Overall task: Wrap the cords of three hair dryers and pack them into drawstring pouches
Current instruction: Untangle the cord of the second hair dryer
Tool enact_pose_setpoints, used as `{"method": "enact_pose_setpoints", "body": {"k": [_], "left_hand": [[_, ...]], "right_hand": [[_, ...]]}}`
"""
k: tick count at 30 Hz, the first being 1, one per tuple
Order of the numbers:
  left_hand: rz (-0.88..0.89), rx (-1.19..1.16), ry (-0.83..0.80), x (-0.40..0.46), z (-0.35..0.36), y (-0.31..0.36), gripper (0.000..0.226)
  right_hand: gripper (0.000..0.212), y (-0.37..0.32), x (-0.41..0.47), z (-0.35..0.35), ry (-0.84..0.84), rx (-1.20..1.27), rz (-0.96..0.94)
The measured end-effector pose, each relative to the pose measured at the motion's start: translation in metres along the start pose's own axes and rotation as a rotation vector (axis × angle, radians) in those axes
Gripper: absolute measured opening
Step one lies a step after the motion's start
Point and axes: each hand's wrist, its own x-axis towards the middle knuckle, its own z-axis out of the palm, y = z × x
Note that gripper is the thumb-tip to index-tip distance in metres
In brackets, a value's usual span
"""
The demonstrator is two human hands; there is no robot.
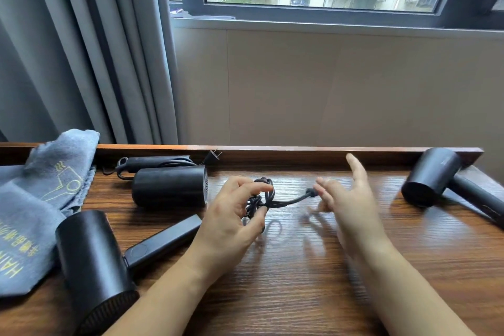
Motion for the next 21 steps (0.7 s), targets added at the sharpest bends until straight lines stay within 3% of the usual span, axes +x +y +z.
{"method": "enact_pose_setpoints", "body": {"k": [3, 5, 8, 10, 12, 16, 21], "left_hand": [[0.007, -0.014, 0.031, 0.001, 0.0, 0.0, 0.035], [0.022, -0.028, 0.048, 0.002, 0.0, -0.001, 0.035], [0.028, -0.063, 0.065, 0.001, 0.001, -0.003, 0.036], [0.013, -0.078, 0.07, 0.001, 0.002, -0.005, 0.036], [0.007, -0.091, 0.071, 0.001, 0.002, -0.005, 0.036], [-0.002, -0.096, 0.056, 0.0, 0.003, -0.006, 0.032], [-0.019, -0.113, 0.092, 0.001, 0.003, -0.004, 0.032]], "right_hand": [[0.037, 0.006, -0.007, 0.0, -0.147, -0.235, -0.419], [0.03, 0.007, -0.014, 0.006, -0.343, -0.341, -0.542], [0.069, 0.016, -0.016, 0.011, -0.573, -0.49, -0.494], [0.09, 0.023, -0.014, 0.012, -0.562, -0.536, -0.405], [0.094, 0.027, -0.011, 0.012, -0.547, -0.573, -0.322], [0.066, 0.028, -0.015, 0.015, -0.557, -0.691, -0.277], [0.012, 0.022, -0.013, 0.014, -0.504, -0.292, -0.116]]}}
